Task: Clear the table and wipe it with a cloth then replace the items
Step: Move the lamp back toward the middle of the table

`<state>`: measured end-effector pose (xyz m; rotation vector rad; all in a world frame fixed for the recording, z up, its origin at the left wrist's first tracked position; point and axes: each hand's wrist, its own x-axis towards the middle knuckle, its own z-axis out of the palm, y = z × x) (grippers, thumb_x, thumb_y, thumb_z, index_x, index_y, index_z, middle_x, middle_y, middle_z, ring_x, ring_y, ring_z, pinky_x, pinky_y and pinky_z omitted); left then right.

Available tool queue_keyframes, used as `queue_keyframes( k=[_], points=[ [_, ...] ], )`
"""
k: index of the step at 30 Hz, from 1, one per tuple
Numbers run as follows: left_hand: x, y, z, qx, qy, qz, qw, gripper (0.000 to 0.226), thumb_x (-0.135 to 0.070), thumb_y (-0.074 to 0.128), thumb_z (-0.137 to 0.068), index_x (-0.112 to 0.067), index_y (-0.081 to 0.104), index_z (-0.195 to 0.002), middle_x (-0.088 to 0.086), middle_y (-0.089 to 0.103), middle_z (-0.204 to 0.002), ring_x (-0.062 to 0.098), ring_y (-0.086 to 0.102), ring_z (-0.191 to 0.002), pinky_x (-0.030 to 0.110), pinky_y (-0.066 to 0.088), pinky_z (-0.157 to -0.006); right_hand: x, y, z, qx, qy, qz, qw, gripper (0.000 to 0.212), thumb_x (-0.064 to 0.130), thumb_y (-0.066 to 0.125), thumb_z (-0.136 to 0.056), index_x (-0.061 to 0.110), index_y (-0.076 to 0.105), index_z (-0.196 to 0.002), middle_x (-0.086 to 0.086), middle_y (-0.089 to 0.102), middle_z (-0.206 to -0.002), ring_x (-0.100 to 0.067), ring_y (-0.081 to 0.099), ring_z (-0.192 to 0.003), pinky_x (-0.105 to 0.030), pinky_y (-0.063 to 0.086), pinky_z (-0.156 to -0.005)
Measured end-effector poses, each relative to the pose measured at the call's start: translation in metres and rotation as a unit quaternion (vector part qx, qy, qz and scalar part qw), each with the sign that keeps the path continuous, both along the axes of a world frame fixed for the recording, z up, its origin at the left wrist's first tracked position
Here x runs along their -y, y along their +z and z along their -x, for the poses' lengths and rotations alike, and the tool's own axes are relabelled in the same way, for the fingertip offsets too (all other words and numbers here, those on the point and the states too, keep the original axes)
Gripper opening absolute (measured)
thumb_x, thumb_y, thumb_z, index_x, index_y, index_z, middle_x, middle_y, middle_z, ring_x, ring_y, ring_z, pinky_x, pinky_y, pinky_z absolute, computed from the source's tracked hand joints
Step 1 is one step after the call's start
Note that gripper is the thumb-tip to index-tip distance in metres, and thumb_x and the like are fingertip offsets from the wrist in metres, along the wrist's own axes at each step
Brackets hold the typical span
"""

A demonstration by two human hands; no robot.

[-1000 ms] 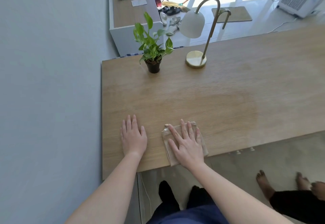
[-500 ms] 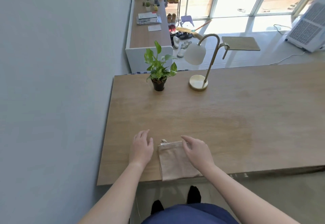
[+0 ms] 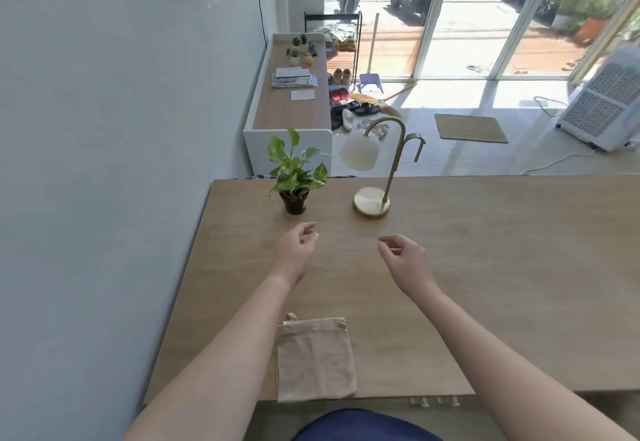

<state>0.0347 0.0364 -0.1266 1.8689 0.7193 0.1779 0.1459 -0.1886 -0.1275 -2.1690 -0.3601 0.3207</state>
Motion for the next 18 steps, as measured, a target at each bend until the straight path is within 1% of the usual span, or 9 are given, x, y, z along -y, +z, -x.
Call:
queue_keyframes(
  k=[2, 5, 6, 8, 10, 11, 12, 14, 18],
  points=[
    [0.002, 0.013, -0.020, 0.018, 0.002, -0.006, 1.000, 0.033, -0.033, 0.058, -0.109, -0.028, 0.063, -0.141, -0.008, 0.067, -0.129, 0.012, 0.063, -0.120, 0.032, 0.054, -0.099, 0.001, 0.007, -0.021, 0.003, -0.007, -0.006, 1.000, 0.023, 0.029, 0.066, -0.103, 0.018, 0.076, -0.121, 0.006, 0.076, -0.100, -0.003, 0.070, -0.095, -0.026, 0.058, -0.080],
    [0.006, 0.036, -0.050, 0.053, 0.008, -0.014, 0.998, 0.035, -0.030, 0.058, -0.110, -0.024, 0.062, -0.144, -0.008, 0.066, -0.128, 0.009, 0.062, -0.117, 0.018, 0.047, -0.089, -0.001, 0.015, -0.052, 0.007, -0.015, -0.019, 1.000, 0.029, 0.028, 0.067, -0.103, 0.014, 0.072, -0.128, 0.006, 0.073, -0.104, -0.007, 0.069, -0.098, -0.011, 0.047, -0.072],
    [0.007, 0.044, -0.060, 0.061, 0.008, -0.019, 0.998, 0.036, -0.030, 0.058, -0.110, -0.023, 0.061, -0.145, -0.008, 0.066, -0.128, 0.009, 0.062, -0.118, 0.017, 0.046, -0.090, -0.003, 0.017, -0.062, 0.007, -0.020, -0.026, 0.999, 0.031, 0.028, 0.067, -0.103, 0.013, 0.070, -0.130, 0.006, 0.071, -0.104, -0.009, 0.069, -0.100, -0.011, 0.047, -0.072],
    [0.007, 0.059, -0.080, 0.082, 0.008, -0.029, 0.996, 0.039, -0.031, 0.057, -0.110, -0.021, 0.060, -0.147, -0.007, 0.066, -0.130, 0.009, 0.061, -0.120, 0.023, 0.049, -0.099, -0.007, 0.022, -0.082, 0.001, -0.029, -0.036, 0.999, 0.036, 0.031, 0.067, -0.103, 0.012, 0.067, -0.134, 0.004, 0.069, -0.107, -0.013, 0.068, -0.103, -0.019, 0.051, -0.078],
    [0.006, 0.073, -0.102, 0.102, 0.005, -0.050, 0.994, 0.042, -0.032, 0.057, -0.110, -0.020, 0.058, -0.150, -0.007, 0.065, -0.134, 0.009, 0.061, -0.121, 0.030, 0.051, -0.106, -0.012, 0.023, -0.103, -0.007, -0.034, -0.037, 0.999, 0.042, 0.035, 0.067, -0.103, 0.013, 0.064, -0.139, 0.002, 0.068, -0.115, -0.015, 0.067, -0.110, -0.033, 0.057, -0.092],
    [0.005, 0.080, -0.112, 0.113, 0.003, -0.063, 0.992, 0.043, -0.034, 0.057, -0.110, -0.021, 0.058, -0.150, -0.006, 0.065, -0.137, 0.010, 0.060, -0.123, 0.033, 0.051, -0.107, -0.014, 0.022, -0.113, -0.009, -0.037, -0.033, 0.999, 0.045, 0.036, 0.067, -0.103, 0.014, 0.061, -0.142, 0.000, 0.068, -0.121, -0.018, 0.067, -0.115, -0.039, 0.056, -0.098],
    [0.005, 0.086, -0.121, 0.122, 0.001, -0.078, 0.989, 0.044, -0.035, 0.057, -0.109, -0.021, 0.057, -0.151, -0.005, 0.064, -0.141, 0.012, 0.060, -0.126, 0.034, 0.050, -0.108, -0.016, 0.022, -0.122, -0.012, -0.041, -0.030, 0.999, 0.048, 0.037, 0.067, -0.102, 0.015, 0.059, -0.144, -0.002, 0.068, -0.129, -0.019, 0.066, -0.120, -0.041, 0.055, -0.101],
    [0.004, 0.098, -0.143, 0.135, -0.007, -0.104, 0.985, 0.046, -0.035, 0.058, -0.109, -0.020, 0.055, -0.153, -0.003, 0.062, -0.148, 0.014, 0.057, -0.132, 0.035, 0.048, -0.111, -0.022, 0.019, -0.142, -0.022, -0.043, -0.023, 0.999, 0.053, 0.038, 0.066, -0.102, 0.016, 0.055, -0.149, -0.005, 0.063, -0.143, -0.021, 0.063, -0.126, -0.040, 0.052, -0.103],
    [0.002, 0.115, -0.184, 0.133, -0.025, -0.134, 0.982, 0.048, -0.036, 0.059, -0.109, -0.019, 0.055, -0.154, 0.000, 0.063, -0.149, 0.018, 0.056, -0.137, 0.036, 0.045, -0.114, -0.040, 0.015, -0.178, -0.041, -0.036, -0.010, 0.998, 0.058, 0.040, 0.065, -0.102, 0.018, 0.049, -0.154, -0.005, 0.057, -0.152, -0.023, 0.058, -0.134, -0.041, 0.048, -0.105]
  ],
)
